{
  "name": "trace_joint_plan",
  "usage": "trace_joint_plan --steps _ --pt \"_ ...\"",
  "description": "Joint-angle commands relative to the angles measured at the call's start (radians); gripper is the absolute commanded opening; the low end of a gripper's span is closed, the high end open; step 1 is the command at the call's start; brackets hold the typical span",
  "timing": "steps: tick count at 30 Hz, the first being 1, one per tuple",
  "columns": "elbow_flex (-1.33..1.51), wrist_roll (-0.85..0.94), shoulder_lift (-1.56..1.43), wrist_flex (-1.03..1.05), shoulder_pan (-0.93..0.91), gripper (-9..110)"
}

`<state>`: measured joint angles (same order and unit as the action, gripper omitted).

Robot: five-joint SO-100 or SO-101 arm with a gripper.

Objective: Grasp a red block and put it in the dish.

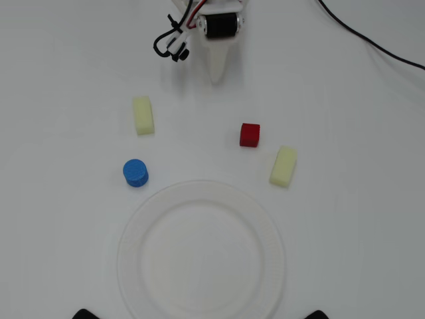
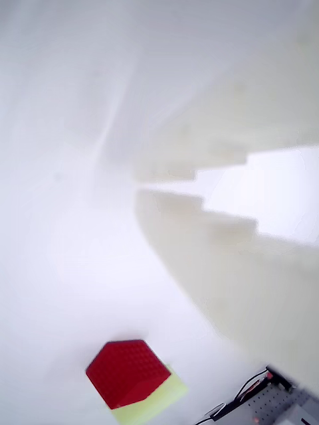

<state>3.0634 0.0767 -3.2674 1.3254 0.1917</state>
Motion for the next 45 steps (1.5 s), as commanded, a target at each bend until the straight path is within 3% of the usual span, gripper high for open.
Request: trace_joint_plan --steps 1,17,23,36,45 --pt "0.098 0.038 -0.184 0.077 -0.063 0" --pt "0.094 0.067 -0.184 0.071 -0.072 0" --pt "-0.061 0.127 -0.13 0.083 -0.133 0" --pt "-0.735 0.072 0.752 0.075 -0.032 0" --pt "-0.963 0.058 1.111 -0.002 0.135 20"
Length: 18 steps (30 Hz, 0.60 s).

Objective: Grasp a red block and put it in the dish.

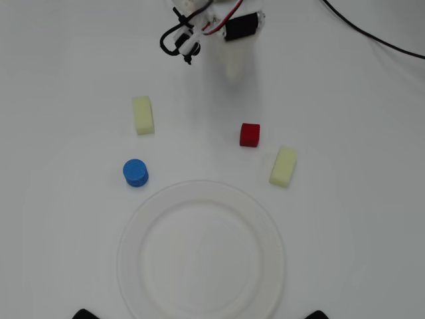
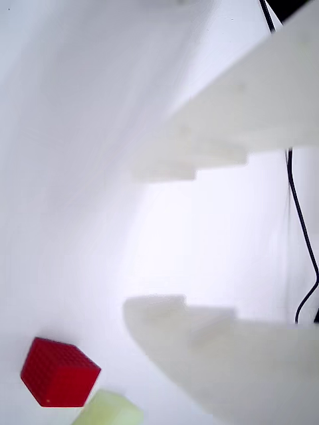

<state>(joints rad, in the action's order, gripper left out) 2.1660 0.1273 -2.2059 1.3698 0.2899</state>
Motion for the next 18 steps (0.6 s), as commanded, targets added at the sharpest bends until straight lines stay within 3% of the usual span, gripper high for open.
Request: trace_joint_plan --steps 1,10,18 --pt "-0.066 0.02 0.071 -0.077 0.055 22" --pt "-0.035 0.018 0.242 -0.307 0.11 29" --pt "-0.137 0.04 0.449 -0.367 0.058 30"
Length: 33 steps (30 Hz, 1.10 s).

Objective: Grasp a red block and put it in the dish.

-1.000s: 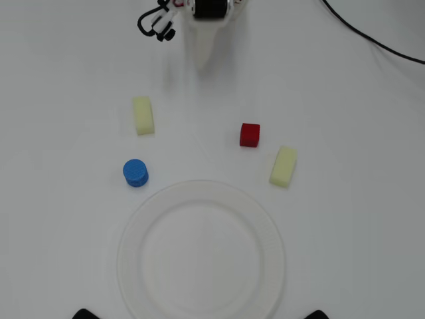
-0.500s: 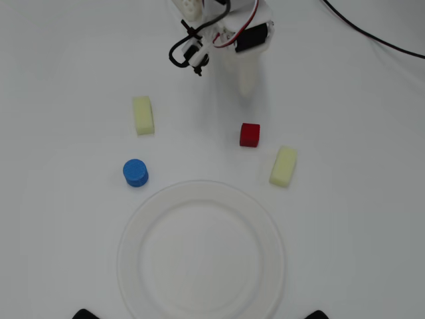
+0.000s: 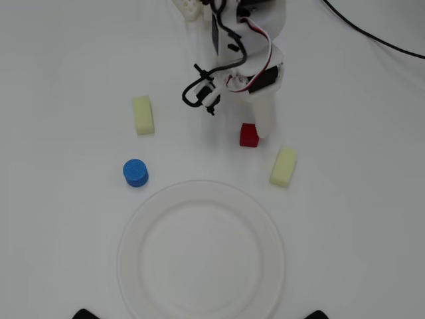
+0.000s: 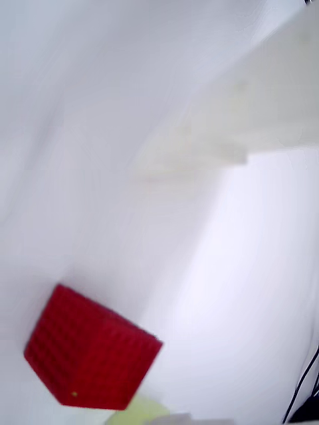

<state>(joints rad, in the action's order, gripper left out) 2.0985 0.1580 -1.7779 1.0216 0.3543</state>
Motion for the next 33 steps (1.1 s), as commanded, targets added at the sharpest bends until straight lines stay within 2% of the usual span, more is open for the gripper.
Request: trace_joint_plan --steps 1,33 --pt "-0.084 0.012 0.043 -0.021 -0.012 30" --pt "-0.221 0.009 0.285 -0.051 0.02 26"
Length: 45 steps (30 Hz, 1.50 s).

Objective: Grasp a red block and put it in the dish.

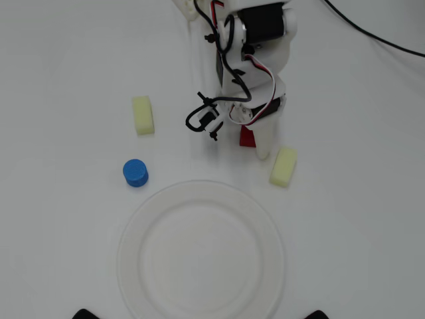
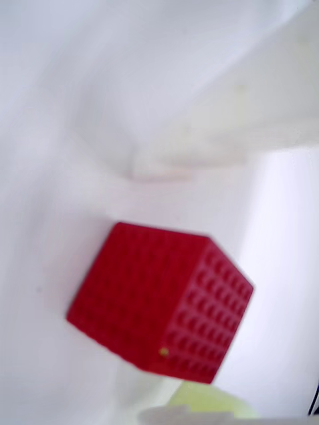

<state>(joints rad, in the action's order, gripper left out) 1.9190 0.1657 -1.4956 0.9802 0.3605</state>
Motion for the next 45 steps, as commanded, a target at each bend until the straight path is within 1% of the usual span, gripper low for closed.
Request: trace_joint_plan --steps 1,6,16,20,25,31,34,38,41,45 --pt "-0.041 0.002 0.005 -0.009 0.015 26" --pt "-0.04 0.002 0.011 -0.009 0.018 23" --pt "-0.041 0.009 0.011 -0.011 0.02 10" --pt "-0.043 0.012 0.009 -0.011 0.014 0" --pt "-0.038 0.018 -0.046 -0.009 -0.021 0" --pt "-0.012 0.04 -0.238 -0.02 -0.123 0" --pt "0.078 0.097 -0.383 -0.109 -0.164 0" --pt "0.232 0.19 -0.554 -0.321 -0.199 0" --pt "0.262 0.216 -0.574 -0.44 -0.218 0" --pt "0.236 0.239 -0.5 -0.583 -0.233 0"
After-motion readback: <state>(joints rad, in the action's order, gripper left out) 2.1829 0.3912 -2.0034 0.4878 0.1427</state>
